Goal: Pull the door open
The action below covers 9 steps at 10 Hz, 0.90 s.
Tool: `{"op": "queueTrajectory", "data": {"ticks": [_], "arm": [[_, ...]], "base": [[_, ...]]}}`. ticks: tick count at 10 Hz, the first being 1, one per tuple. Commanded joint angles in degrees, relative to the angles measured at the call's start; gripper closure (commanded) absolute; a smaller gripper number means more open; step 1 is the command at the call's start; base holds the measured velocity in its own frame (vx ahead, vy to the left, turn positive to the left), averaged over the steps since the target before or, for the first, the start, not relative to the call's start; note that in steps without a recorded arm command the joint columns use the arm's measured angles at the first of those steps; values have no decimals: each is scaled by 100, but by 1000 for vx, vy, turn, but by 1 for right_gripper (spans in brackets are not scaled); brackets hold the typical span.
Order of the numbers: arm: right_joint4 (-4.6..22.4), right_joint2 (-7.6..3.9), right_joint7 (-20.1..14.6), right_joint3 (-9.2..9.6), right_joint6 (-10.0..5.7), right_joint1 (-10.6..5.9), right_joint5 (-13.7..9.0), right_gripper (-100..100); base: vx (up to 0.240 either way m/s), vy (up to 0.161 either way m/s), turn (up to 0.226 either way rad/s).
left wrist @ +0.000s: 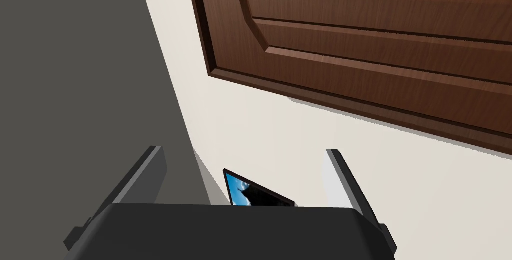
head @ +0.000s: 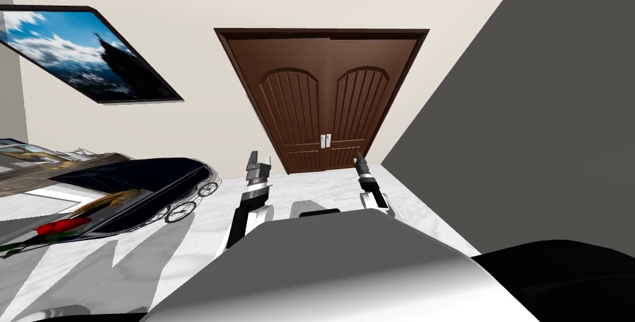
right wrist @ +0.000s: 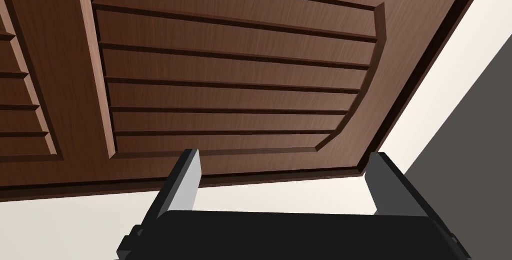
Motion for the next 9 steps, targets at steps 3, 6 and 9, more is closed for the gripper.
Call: {"op": "queueTrajectory", "data": {"ticks": [3, 6, 9], "arm": [[413, -44, -202, -80, 44, -232, 91, -100], [835, -72, -412, -149, 76, -443, 197, -100], [1147, -90, -568, -199, 99, -600, 276, -100]], "base": [[91, -2, 36], [112, -4, 41], [121, 1, 40]]}}
